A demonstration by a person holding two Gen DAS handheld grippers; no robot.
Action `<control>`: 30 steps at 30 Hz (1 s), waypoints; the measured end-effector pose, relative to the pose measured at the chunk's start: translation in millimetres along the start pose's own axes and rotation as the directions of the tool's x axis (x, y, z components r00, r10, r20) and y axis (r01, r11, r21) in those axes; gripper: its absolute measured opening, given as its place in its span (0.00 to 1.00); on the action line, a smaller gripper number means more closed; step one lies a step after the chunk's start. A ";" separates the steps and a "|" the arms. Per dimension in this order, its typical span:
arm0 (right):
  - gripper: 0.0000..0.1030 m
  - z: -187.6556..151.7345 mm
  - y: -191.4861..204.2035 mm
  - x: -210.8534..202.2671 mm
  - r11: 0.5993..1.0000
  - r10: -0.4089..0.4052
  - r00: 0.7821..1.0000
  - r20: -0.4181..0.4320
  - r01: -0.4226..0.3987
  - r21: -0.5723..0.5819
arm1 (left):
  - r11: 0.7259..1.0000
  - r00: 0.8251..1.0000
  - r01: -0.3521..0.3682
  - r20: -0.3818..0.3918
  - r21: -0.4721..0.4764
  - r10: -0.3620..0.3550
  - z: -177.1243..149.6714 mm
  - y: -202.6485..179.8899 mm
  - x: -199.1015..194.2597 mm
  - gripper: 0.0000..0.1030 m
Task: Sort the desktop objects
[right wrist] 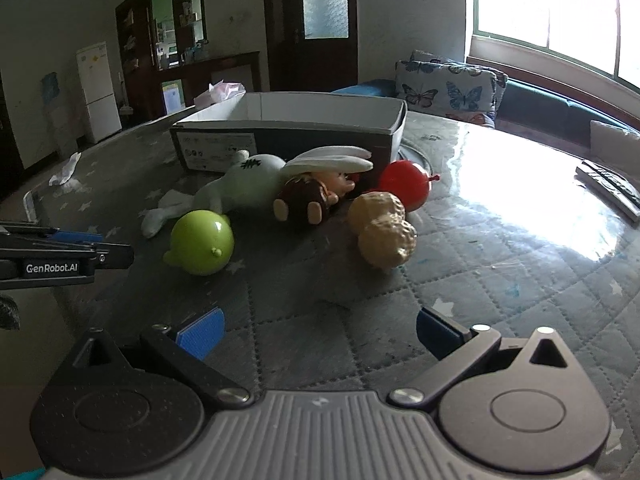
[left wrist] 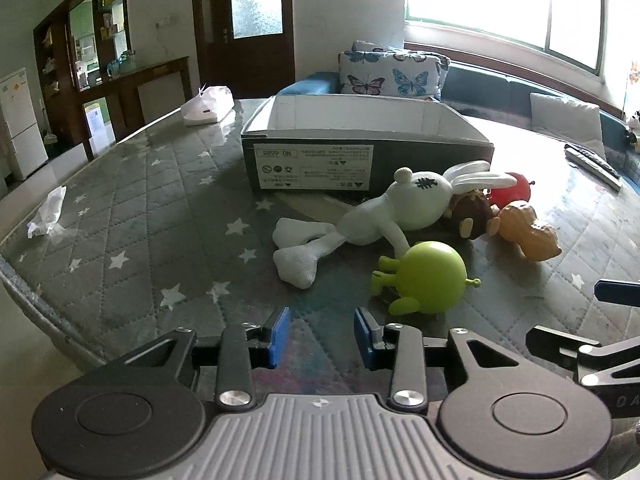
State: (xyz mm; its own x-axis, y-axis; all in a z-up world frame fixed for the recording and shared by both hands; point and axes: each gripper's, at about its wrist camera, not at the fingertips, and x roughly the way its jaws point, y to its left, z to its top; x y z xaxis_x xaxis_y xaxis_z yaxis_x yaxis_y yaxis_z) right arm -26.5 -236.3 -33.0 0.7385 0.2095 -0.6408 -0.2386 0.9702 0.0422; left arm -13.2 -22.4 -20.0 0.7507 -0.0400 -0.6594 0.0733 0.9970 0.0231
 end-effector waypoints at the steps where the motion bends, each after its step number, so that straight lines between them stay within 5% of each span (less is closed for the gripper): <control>1: 1.00 -0.1 0.7 0.2 1.000 0.001 1.000 -0.001 -0.001 -0.001 | 1.000 1.000 0.001 -0.001 0.001 -0.001 0.0 -0.3 0.0 0.37; 30: 1.00 -1.3 2.5 11.6 0.999 0.036 0.998 -0.052 -0.036 -0.003 | 1.000 1.000 0.020 -0.022 0.019 -0.019 1.2 -11.4 3.6 0.36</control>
State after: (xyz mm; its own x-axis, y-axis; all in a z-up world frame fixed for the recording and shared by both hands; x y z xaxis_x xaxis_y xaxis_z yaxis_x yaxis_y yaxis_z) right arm -19.4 -231.6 -41.3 0.6957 0.2378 -0.6778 -0.2670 0.9616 0.0633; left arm -10.6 -34.0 -21.8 0.7344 -0.0576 -0.6763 0.1005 0.9946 0.0244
